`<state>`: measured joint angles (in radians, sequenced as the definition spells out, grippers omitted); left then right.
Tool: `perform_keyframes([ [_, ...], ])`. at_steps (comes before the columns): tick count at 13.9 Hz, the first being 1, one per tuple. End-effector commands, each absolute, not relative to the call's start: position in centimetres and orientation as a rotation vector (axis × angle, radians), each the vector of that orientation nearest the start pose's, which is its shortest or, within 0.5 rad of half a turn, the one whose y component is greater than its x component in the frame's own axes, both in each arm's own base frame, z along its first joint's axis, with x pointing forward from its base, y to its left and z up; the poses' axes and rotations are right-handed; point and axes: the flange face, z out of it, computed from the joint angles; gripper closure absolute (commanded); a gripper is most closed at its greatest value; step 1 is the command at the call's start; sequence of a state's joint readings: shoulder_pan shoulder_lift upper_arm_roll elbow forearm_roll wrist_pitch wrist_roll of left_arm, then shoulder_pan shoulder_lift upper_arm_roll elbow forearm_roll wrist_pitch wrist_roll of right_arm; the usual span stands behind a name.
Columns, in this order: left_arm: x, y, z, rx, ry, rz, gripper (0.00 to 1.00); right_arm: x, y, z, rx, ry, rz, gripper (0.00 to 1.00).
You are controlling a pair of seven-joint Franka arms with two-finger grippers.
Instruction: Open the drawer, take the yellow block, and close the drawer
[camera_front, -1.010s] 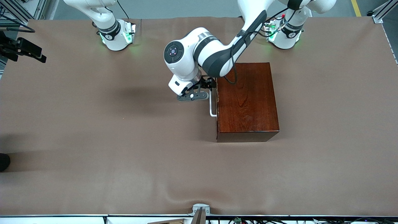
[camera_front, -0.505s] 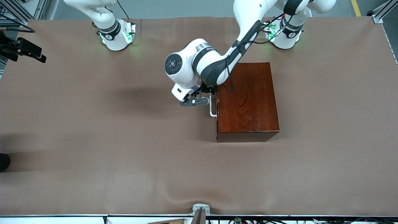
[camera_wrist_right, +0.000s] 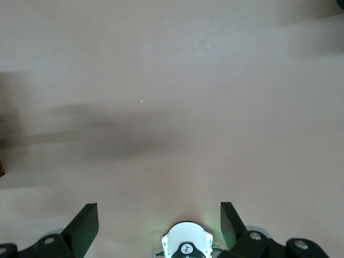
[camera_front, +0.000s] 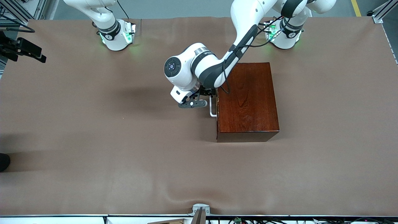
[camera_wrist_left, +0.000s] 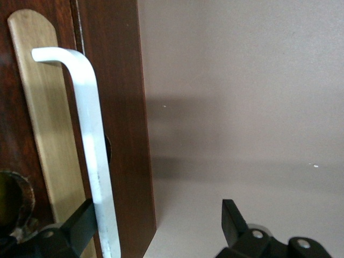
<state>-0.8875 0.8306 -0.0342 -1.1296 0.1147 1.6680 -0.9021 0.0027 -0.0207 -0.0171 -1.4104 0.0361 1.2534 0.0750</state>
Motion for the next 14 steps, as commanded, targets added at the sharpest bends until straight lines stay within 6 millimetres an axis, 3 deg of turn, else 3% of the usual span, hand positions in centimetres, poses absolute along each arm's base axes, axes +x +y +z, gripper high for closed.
perform_keyframes([
  [1, 45.5, -57.9, 28.2, -2.853, 0.093, 0.103, 0.00, 50.8, -0.7, 68.5, -3.108, 0.125, 0.216, 0.00],
  [14, 43.6, -61.2, 29.4, -2.957, 0.090, 0.019, 0.00, 50.8, -0.6, 68.5, -3.108, 0.123, 0.214, 0.00],
])
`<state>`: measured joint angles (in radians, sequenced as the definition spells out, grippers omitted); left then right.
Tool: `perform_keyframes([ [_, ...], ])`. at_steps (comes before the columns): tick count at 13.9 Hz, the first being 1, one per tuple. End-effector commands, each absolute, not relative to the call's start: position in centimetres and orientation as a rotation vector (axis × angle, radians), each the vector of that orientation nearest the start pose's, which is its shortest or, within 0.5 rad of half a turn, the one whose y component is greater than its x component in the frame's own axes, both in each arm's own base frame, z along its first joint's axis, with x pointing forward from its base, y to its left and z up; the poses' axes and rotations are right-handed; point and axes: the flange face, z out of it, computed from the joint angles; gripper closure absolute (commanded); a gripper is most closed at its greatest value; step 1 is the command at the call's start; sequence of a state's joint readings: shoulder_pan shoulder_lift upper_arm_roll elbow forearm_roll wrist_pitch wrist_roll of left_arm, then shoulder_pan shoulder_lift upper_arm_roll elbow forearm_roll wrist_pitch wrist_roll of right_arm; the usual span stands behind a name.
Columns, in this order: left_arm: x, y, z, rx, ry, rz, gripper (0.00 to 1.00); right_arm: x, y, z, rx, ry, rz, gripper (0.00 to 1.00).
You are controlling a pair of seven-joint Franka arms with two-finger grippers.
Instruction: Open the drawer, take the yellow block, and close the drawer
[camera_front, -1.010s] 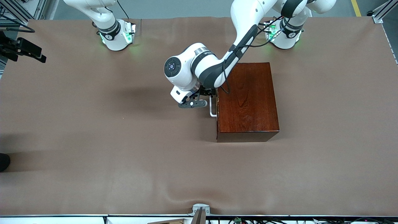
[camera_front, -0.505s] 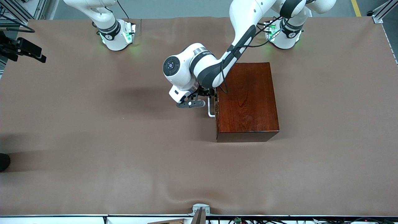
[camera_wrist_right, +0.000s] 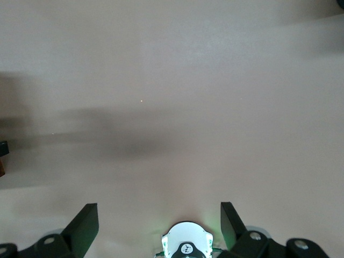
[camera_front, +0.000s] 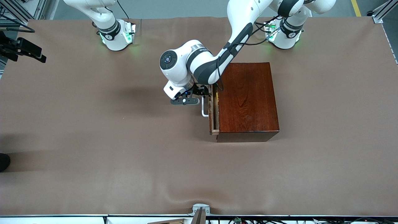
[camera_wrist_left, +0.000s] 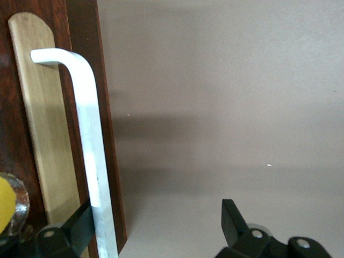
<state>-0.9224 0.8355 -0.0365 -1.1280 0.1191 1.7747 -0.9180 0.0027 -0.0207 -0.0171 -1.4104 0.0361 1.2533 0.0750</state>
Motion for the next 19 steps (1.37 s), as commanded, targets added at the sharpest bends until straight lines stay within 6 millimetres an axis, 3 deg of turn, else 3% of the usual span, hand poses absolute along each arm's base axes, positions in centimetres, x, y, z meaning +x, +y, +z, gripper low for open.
perform_keyframes([
  [1, 43.4, -61.3, 29.5, -2.964, 0.093, 0.016, 0.00, 50.8, -0.6, 68.5, -3.108, 0.123, 0.214, 0.00],
  [5, 43.2, -62.1, 29.9, -3.005, 0.077, -0.006, 0.00, 50.8, -0.6, 68.5, -3.108, 0.125, 0.214, 0.00],
  [19, 43.2, -63.8, 28.4, -3.100, -0.003, -0.055, 0.00, 50.9, -0.9, 68.5, -3.115, 0.136, 0.209, 0.00],
])
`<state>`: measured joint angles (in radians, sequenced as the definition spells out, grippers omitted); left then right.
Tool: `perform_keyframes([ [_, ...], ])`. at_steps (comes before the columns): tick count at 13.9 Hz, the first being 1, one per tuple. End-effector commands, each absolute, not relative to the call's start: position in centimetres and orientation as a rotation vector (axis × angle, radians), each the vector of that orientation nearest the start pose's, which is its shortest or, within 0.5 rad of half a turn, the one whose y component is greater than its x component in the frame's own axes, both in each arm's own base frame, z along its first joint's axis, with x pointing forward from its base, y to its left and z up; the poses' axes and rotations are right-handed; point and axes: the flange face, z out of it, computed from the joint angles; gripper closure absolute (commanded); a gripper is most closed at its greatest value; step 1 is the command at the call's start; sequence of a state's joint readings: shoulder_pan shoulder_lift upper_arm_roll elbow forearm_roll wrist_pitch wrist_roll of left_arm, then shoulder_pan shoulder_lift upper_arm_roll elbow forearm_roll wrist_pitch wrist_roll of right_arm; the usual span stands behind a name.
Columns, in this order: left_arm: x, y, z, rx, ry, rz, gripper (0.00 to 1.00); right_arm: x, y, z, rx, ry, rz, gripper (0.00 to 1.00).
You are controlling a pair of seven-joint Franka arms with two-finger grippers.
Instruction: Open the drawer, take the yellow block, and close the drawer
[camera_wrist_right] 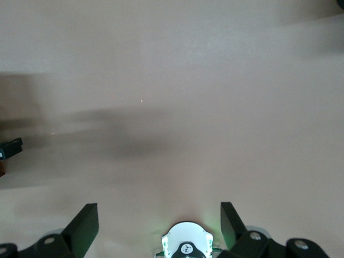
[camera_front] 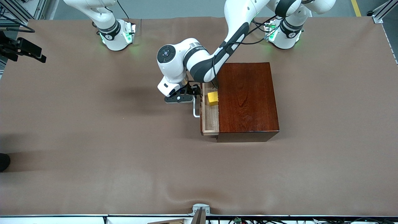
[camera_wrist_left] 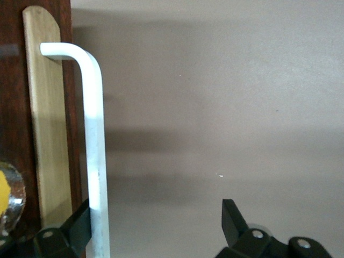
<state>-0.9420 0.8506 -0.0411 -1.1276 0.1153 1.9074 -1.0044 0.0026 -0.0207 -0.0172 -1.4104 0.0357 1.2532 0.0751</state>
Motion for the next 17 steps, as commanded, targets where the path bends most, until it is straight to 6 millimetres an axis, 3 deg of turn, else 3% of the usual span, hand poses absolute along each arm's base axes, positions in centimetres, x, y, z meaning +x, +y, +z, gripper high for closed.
perform_keyframes([
  [1, 43.3, -63.8, 28.5, -3.104, -0.003, -0.059, 0.00, 51.1, -1.3, 68.3, -3.126, 0.146, 0.209, 0.00],
  [4, 43.5, -64.1, 29.1, -3.128, -0.016, -0.065, 0.00, 52.0, -2.6, 67.0, -3.222, 0.198, 0.247, 0.00],
  [12, 43.4, -65.4, 29.8, -3.187, -0.035, -0.108, 0.00, 55.1, -2.9, 63.3, -3.223, 0.199, 0.285, 0.00],
  [15, 43.0, -65.9, 30.0, -3.199, -0.024, -0.118, 0.00, 57.7, -5.1, 60.6, -3.240, 0.234, 0.239, 0.00],
  [17, 42.8, -66.0, 30.0, -3.198, -0.019, -0.117, 0.00, 58.5, -6.1, 60.1, -3.234, 0.252, 0.198, 0.00],
])
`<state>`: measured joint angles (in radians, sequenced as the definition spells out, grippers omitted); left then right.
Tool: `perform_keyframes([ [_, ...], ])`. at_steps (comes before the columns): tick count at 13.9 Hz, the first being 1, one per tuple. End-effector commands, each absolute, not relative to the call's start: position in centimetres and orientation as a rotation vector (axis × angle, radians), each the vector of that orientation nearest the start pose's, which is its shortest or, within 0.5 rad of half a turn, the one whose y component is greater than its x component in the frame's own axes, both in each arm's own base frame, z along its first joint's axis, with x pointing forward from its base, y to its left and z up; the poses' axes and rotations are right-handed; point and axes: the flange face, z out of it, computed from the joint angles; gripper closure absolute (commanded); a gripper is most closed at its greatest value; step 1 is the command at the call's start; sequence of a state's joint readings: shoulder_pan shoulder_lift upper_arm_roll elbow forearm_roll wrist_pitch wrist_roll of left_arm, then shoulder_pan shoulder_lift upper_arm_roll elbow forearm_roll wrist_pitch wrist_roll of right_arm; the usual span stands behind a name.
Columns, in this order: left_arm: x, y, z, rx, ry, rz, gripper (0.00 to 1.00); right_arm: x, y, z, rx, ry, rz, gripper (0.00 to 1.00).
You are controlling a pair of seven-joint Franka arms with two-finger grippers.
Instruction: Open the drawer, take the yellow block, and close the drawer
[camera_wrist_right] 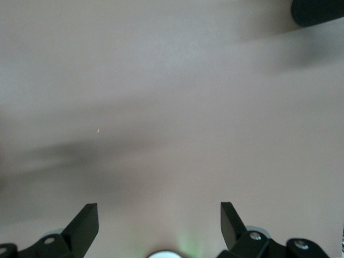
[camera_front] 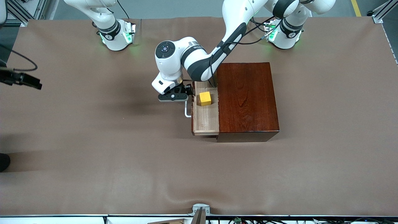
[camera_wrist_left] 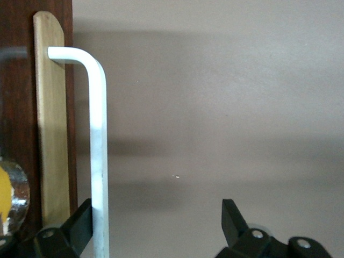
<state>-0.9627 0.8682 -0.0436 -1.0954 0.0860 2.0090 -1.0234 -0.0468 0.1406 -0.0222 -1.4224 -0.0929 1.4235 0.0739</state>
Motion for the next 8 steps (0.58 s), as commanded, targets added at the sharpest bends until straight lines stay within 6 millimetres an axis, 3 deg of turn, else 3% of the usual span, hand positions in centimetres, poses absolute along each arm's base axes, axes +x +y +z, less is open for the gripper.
perform_keyframes([
  [1, 42.7, -66.0, 30.1, -3.198, -0.014, -0.117, 0.00, 58.5, -6.3, 59.9, -3.229, 0.279, 0.202, 0.00],
  [6, 42.3, -64.9, 31.2, -3.125, -0.019, -0.058, 0.00, 58.8, -5.8, 58.9, -3.201, 0.496, 0.235, 0.00],
  [8, 42.4, -64.5, 33.7, -3.125, -0.029, -0.069, 0.00, 58.8, -5.2, 58.8, -3.163, 0.575, 0.235, 0.00],
])
